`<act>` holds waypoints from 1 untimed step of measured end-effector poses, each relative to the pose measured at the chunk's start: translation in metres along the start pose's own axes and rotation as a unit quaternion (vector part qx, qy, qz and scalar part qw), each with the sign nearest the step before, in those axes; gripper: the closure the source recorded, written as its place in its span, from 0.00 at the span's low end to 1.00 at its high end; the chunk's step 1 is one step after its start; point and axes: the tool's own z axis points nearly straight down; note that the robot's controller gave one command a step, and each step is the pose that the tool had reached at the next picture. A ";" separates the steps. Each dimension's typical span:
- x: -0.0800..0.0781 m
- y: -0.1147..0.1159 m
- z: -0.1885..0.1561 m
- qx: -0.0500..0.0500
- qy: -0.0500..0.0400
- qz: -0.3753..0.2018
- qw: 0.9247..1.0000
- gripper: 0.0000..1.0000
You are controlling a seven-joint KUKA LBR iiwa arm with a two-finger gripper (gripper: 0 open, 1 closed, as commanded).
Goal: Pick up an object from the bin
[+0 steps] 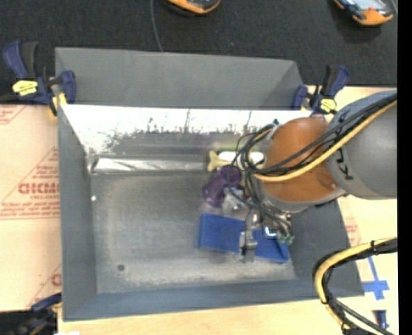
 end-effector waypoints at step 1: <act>0.004 0.046 0.035 -0.001 -0.005 -0.016 1.000 0.00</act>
Offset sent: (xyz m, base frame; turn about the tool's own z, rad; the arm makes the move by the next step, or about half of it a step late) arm -0.0043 0.0550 -0.0193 -0.2095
